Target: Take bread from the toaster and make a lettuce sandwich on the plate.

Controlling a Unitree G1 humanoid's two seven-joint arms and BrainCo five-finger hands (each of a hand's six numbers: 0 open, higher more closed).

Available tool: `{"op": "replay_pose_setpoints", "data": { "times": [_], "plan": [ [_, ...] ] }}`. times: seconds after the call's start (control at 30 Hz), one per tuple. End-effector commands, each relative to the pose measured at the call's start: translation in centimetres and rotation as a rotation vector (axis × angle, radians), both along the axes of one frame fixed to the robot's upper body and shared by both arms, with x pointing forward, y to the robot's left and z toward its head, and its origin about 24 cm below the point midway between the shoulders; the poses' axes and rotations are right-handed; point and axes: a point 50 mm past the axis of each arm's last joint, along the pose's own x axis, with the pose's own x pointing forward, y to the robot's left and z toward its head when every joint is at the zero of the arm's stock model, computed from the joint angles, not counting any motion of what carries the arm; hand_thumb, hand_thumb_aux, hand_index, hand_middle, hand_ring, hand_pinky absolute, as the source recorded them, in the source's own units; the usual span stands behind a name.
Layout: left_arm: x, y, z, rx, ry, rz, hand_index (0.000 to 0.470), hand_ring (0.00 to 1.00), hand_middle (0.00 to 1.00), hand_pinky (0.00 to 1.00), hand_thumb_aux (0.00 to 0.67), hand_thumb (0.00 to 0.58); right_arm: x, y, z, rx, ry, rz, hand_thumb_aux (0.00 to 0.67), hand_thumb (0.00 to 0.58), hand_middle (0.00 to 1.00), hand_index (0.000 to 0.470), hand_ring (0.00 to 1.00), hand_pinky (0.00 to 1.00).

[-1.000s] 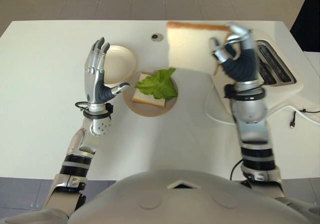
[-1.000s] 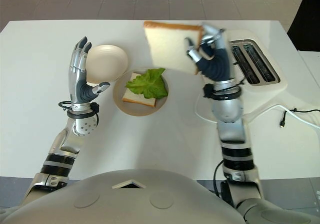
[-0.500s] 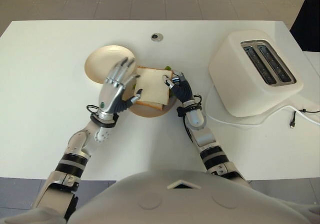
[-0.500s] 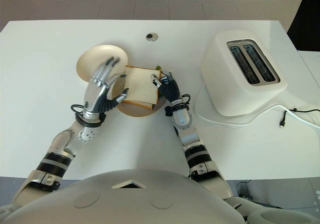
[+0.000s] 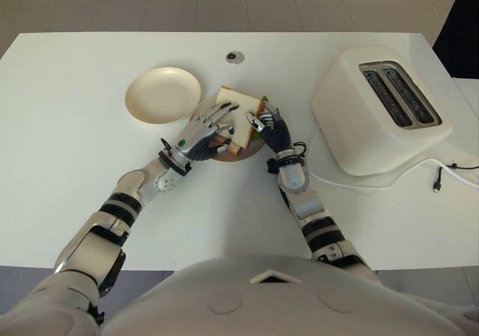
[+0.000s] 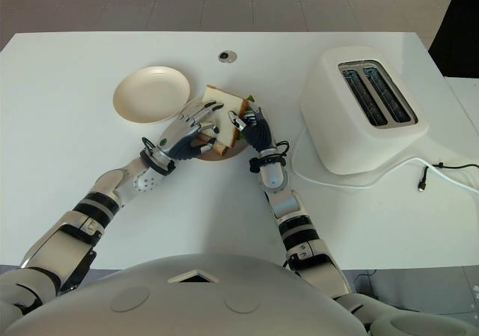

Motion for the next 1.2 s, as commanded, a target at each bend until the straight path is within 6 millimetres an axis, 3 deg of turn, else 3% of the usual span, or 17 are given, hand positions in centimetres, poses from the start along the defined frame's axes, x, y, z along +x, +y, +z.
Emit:
{"op": "replay_pose_setpoints", "data": {
  "times": [0.03, 0.13, 0.23, 0.3, 0.33, 0.37, 0.4, 0.43, 0.47, 0.57, 0.63, 0.77, 0.9, 0.97, 1.2],
  "plan": [
    [-3.1, 1.4, -4.6, 0.170, 0.355, -0.051, 0.135, 0.00, 0.00, 0.00, 0.192, 0.285, 0.3, -4.7, 4.8, -0.040, -0.267, -0.203, 0.000, 0.000, 0.00, 0.000, 0.00, 0.00],
    [-3.4, 1.2, -4.4, 0.145, 0.401, -0.086, 0.146, 0.00, 0.00, 0.00, 0.208, 0.304, -0.7, -7.8, 8.0, -0.098, -0.451, -0.336, 0.000, 0.000, 0.00, 0.000, 0.00, 0.00],
    [-3.3, 1.2, -4.0, 0.143, 0.412, -0.098, 0.223, 0.00, 0.00, 0.00, 0.318, 0.420, -1.5, -7.9, 9.6, -0.132, -0.548, -0.341, 0.000, 0.000, 0.00, 0.000, 0.00, 0.00],
    [-2.9, 1.2, -3.1, 0.110, 0.360, -0.095, 0.184, 0.00, 0.00, 0.00, 0.263, 0.366, -1.8, -7.1, 9.7, -0.141, -0.556, -0.292, 0.000, 0.000, 0.00, 0.000, 0.00, 0.00],
    [-2.5, 1.1, -2.3, 0.068, 0.316, -0.084, 0.131, 0.00, 0.00, 0.00, 0.187, 0.278, -1.8, -6.5, 9.5, -0.144, -0.544, -0.253, 0.000, 0.000, 0.00, 0.000, 0.00, 0.00],
    [-2.0, 0.9, -0.9, -0.016, 0.237, -0.069, 0.123, 0.00, 0.00, 0.00, 0.176, 0.265, -1.8, -5.8, 9.0, -0.146, -0.511, -0.193, 0.000, 0.000, 0.00, 0.000, 0.00, 0.00],
    [-1.7, 0.5, 0.9, -0.150, 0.153, -0.066, 0.262, 0.00, 0.00, 0.00, 0.373, 0.466, -1.8, -5.1, 8.4, -0.146, -0.482, -0.132, 0.000, 0.000, 0.49, 0.000, 0.49, 0.49],
    [-1.6, 0.3, 2.6, -0.291, 0.084, -0.070, 0.470, 0.69, 0.69, 0.69, 0.670, 0.580, -1.9, -4.3, 7.9, -0.133, -0.443, -0.057, 0.670, 0.580, 1.00, 0.470, 1.00, 1.00],
    [-1.7, 0.1, 3.9, -0.400, 0.034, -0.089, 0.470, 1.00, 1.00, 1.00, 0.670, 0.580, -2.0, -3.8, 7.4, -0.119, -0.409, 0.006, 0.670, 0.580, 1.00, 0.470, 1.00, 1.00],
    [-3.0, 0.8, 6.7, -0.681, 0.002, -0.158, 0.470, 1.00, 1.00, 1.00, 0.670, 0.580, -2.7, -2.6, 6.9, -0.053, -0.322, 0.232, 0.670, 0.580, 1.00, 0.470, 1.00, 1.00],
    [-3.9, 2.3, 7.6, -0.735, 0.021, -0.151, 0.470, 1.00, 1.00, 1.00, 0.670, 0.580, -4.0, -1.8, 6.2, -0.049, -0.250, 0.448, 0.670, 0.580, 1.00, 0.470, 1.00, 1.00],
    [-5.1, 4.9, 5.0, -0.302, 0.128, 0.026, 0.470, 1.00, 1.00, 1.00, 0.670, 0.580, -6.0, -1.3, 4.0, -0.163, -0.130, 0.707, 0.670, 0.580, 1.00, 0.470, 1.00, 1.00],
    [-8.4, 5.7, 0.3, 0.028, 0.494, -0.016, 0.470, 1.00, 1.00, 1.00, 0.670, 0.580, -7.4, -0.6, 2.3, -0.235, -0.044, 0.872, 0.670, 0.580, 1.00, 0.470, 1.00, 1.00],
    [-8.3, 4.9, -0.7, 0.071, 0.560, -0.042, 0.470, 1.00, 1.00, 1.00, 0.670, 0.580, -7.1, -0.5, 1.6, -0.268, -0.018, 0.872, 0.670, 0.580, 1.00, 0.470, 1.00, 1.00],
    [-3.9, -0.9, -1.4, 0.016, 0.439, -0.075, 0.470, 1.00, 1.00, 1.00, 0.670, 0.580, -3.7, -0.5, -0.1, -0.410, 0.027, 0.708, 0.670, 0.580, 1.00, 0.470, 1.00, 1.00]
  ]
}}
